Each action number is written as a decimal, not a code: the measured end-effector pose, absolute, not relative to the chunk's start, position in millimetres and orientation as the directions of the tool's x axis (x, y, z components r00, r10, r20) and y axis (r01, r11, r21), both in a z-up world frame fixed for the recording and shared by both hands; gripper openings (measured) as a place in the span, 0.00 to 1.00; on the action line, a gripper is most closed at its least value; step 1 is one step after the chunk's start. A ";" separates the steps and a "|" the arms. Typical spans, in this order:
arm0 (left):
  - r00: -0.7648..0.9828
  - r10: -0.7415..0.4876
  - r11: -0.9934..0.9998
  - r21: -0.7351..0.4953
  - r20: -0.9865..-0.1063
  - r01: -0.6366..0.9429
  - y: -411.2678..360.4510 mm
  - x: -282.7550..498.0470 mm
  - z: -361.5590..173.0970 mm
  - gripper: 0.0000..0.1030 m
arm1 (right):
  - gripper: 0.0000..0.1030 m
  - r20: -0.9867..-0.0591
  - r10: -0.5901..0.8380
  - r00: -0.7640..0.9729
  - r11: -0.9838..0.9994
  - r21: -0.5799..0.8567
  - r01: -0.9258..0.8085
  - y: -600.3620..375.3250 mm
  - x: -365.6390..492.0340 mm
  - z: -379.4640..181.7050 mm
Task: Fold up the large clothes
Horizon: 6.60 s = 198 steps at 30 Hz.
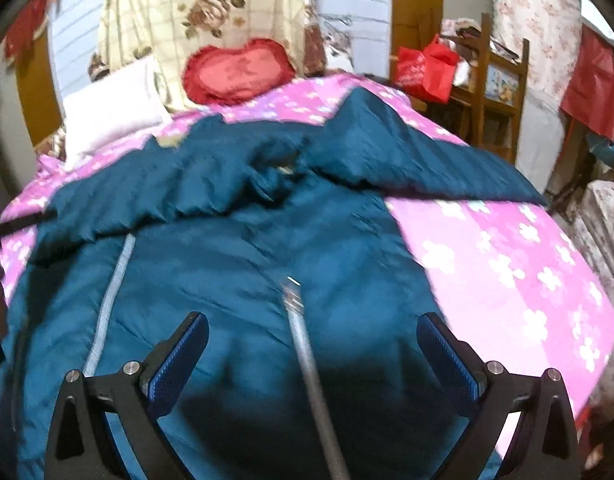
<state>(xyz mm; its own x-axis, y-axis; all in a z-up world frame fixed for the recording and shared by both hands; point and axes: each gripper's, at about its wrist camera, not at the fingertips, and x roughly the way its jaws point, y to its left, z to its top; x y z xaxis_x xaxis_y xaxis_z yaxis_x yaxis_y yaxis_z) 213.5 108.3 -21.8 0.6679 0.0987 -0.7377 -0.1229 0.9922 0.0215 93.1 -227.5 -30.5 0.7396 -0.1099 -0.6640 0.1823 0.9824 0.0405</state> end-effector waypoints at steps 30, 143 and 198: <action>0.679 0.114 0.985 -0.007 -0.725 -0.172 101.7 228.8 -59.2 0.67 | 1.00 -0.774 0.067 0.629 0.998 0.048 -0.048 -170.6 288.0 -87.4; 0.698 0.085 0.990 -0.018 -0.711 -0.139 96.1 225.7 -56.8 0.67 | 1.00 -0.605 -0.275 0.748 0.937 0.007 0.350 -211.2 108.4 8.2; 0.674 0.025 1.000 0.027 -0.738 -0.008 38.9 148.2 -62.5 0.73 | 1.00 -0.694 -0.349 0.629 0.892 -0.041 0.450 -422.5 151.9 -16.7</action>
<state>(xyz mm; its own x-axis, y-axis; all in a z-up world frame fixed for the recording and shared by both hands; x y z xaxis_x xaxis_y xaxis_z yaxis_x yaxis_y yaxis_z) 148.2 38.9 -62.5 0.6744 0.0251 -0.7379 -0.0081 0.9996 0.0267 151.9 -422.5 -16.7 0.6294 -0.3492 -0.6942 0.4496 0.8923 -0.0413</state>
